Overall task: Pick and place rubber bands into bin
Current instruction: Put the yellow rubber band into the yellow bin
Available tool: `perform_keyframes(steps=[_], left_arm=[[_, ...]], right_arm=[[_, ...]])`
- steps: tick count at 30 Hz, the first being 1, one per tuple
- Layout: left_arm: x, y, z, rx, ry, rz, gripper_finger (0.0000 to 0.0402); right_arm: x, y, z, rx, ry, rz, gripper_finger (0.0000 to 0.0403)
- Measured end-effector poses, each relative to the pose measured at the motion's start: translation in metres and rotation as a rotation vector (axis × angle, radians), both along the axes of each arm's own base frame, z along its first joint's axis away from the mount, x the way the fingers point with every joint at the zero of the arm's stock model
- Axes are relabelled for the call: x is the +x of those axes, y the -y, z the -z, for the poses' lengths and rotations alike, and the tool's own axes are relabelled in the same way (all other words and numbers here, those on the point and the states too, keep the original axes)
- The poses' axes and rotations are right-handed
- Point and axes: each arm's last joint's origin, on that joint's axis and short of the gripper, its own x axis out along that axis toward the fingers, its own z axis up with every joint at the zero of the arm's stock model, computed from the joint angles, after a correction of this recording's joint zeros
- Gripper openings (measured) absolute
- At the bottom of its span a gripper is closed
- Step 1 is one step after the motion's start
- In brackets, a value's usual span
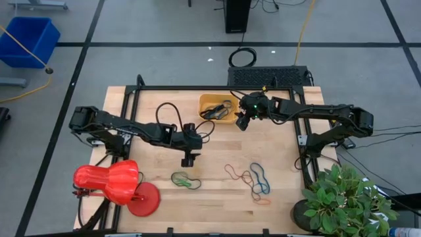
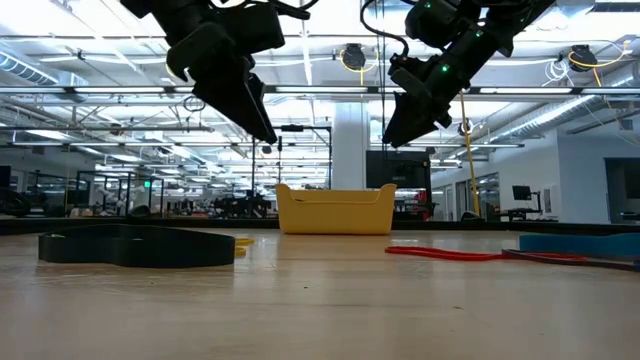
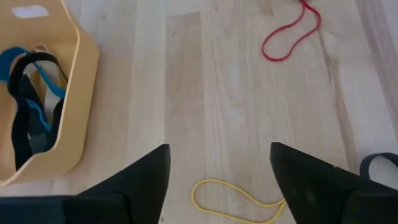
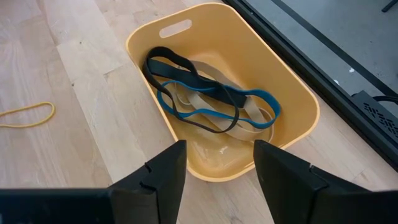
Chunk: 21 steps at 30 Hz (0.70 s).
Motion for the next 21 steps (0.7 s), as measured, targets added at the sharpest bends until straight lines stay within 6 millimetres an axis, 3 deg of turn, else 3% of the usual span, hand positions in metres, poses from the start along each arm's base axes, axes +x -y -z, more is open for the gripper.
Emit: perform_keyframes(steps=[9, 17, 21], left_arm=[[-0.003, 0.0, 0.002, -0.041, -0.041, -0.014, 0.0303], [-0.016, 0.012, 0.013, -0.042, -0.221, 0.209, 0.027], [-0.012, 0.014, 0.022, -0.023, -0.251, 0.256, 0.025]], right_arm=[[0.0, 0.0, 0.0, 0.0, 0.0, 0.0, 0.018], [0.0, 0.0, 0.0, 0.0, 0.001, 0.0, 0.018], [0.0, 0.0, 0.0, -0.003, 0.007, 0.0, 0.0181]])
